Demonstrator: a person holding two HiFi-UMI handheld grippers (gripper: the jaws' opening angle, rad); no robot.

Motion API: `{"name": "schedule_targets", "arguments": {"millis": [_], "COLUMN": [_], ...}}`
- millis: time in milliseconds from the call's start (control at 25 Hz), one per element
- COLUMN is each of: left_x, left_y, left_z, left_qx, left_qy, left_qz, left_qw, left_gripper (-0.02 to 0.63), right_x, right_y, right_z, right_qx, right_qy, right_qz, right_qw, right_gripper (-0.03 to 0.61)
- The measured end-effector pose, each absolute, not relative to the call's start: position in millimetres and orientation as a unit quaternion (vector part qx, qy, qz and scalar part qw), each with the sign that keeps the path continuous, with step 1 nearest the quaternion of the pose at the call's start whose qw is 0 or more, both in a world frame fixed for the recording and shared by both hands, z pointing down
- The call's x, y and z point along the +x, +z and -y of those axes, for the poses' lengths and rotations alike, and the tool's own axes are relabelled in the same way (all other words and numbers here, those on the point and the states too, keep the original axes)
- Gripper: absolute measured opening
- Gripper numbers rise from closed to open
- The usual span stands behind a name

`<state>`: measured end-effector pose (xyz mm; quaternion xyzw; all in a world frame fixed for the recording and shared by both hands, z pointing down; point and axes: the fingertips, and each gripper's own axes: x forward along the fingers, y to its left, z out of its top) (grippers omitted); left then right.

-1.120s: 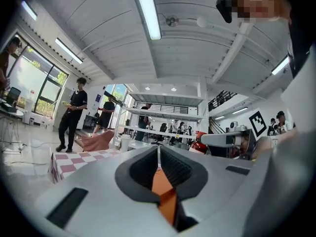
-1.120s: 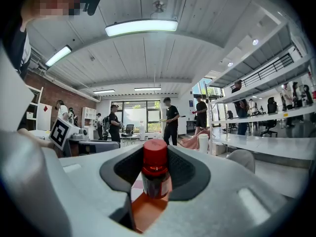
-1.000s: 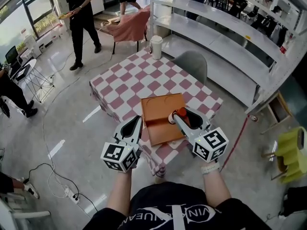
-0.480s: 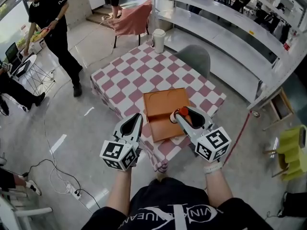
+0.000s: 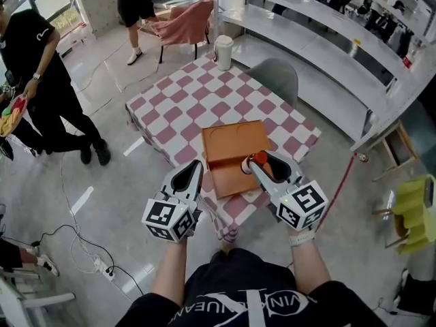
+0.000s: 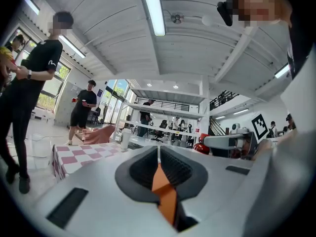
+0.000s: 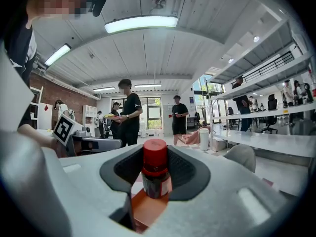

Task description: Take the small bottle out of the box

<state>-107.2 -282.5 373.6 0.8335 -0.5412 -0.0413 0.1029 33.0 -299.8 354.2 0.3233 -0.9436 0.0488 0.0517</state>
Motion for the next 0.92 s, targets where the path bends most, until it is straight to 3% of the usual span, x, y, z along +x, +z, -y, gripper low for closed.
{"name": "schedule_targets", "arguments": {"millis": [920], "left_x": [-98.8], "left_y": [378.6], "left_z": [296.6], "left_qx": [0.831], "left_qy": [-0.039], "left_qz": [0.544], "left_qw": [0.110], "left_gripper": [0.020], "right_x": [42.3], "right_y": [361.6], "right_z": [313.1], "right_qx": [0.323], "right_qy": [0.063], "right_qz": [0.943], "right_qw": [0.051], "right_gripper": [0.144]}}
